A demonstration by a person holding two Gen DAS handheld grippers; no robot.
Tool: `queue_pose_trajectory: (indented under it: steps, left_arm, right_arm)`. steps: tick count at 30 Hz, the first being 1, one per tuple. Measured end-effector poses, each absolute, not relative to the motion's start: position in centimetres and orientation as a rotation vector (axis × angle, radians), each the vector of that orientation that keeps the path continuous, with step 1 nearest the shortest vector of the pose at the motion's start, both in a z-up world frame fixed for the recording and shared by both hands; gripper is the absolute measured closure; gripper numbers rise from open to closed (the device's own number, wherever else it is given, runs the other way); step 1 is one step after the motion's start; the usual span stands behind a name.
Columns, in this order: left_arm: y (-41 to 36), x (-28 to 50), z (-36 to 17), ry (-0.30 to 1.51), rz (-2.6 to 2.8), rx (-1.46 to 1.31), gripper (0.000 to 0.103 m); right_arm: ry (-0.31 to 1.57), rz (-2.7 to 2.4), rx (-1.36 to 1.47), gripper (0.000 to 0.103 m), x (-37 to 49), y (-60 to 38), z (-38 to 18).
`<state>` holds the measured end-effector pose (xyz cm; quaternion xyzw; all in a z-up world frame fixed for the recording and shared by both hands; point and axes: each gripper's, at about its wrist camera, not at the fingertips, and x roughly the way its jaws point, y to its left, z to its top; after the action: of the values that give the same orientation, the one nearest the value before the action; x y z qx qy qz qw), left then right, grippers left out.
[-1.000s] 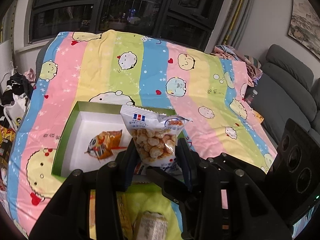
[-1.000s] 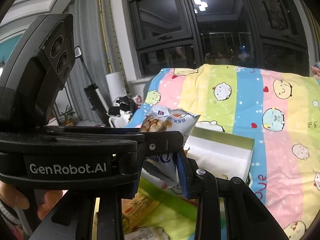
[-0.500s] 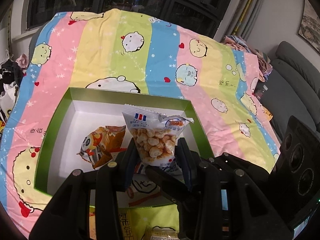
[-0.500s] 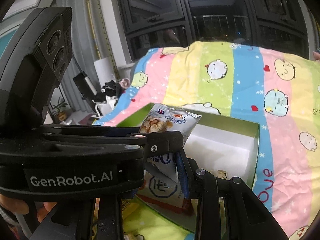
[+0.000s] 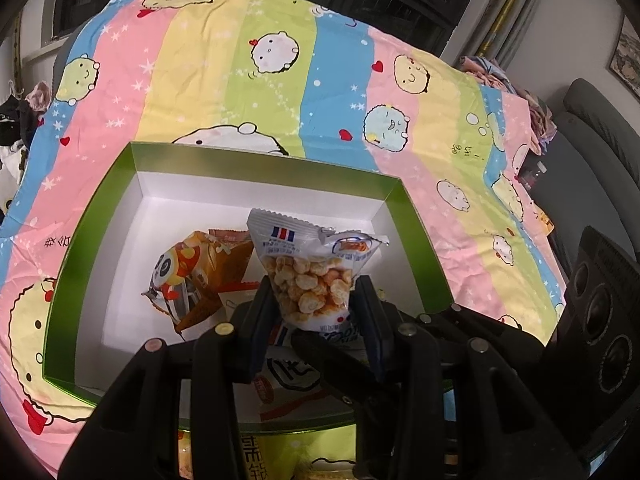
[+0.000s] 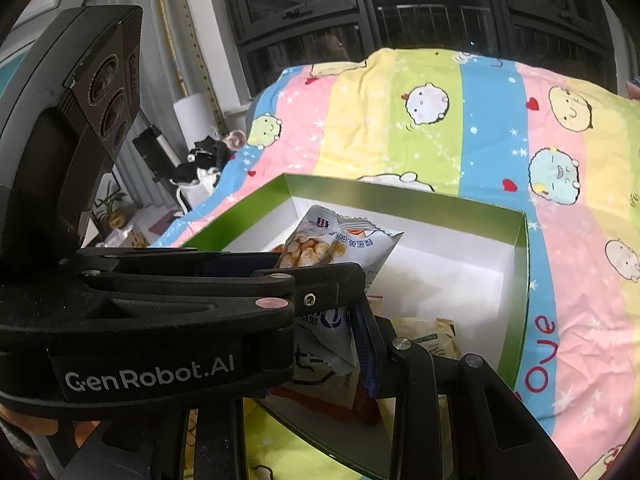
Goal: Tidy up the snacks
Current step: 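Lower the puffs bag into the green box and open the left gripper, then move both grippers back to the snack pile beside the box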
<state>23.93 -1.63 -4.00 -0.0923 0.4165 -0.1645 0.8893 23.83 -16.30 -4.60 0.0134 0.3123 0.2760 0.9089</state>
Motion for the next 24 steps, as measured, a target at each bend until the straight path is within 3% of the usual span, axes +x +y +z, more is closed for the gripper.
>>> queue_pose_trajectory:
  steps: [5, 9, 12, 15, 20, 24]
  left_arm:
    - [-1.4, 24.3, -4.4, 0.883, -0.328, -0.224, 0.061]
    - [-1.0, 24.3, -4.3, 0.885, -0.301, -0.250, 0.032]
    - [-0.1, 23.9, -3.3, 0.851, -0.278, -0.280, 0.028]
    - [1.3, 23.4, -2.2, 0.821, -0.261, -0.313, 0.016]
    - [4.9, 21.5, -0.6, 0.788, -0.210, -0.369, 0.012]
    - [7.7, 18.7, -0.1, 0.768, -0.151, -0.391, 0.012]
  right_arm:
    - [0.671, 0.552, 0.030, 0.068, 24.0, -16.2, -4.8]
    - [0.678, 0.521, 0.030, 0.067, 24.1, -16.3, -4.6]
    - [0.687, 0.491, 0.038, 0.058, 23.9, -16.7, -4.5]
    - [0.684, 0.488, 0.072, 0.056, 23.3, -17.7, -4.4]
    - [0.662, 0.468, 0.142, 0.047, 21.8, -19.8, -3.7]
    - [0.654, 0.463, 0.208, 0.045, 20.0, -21.5, -3.5]
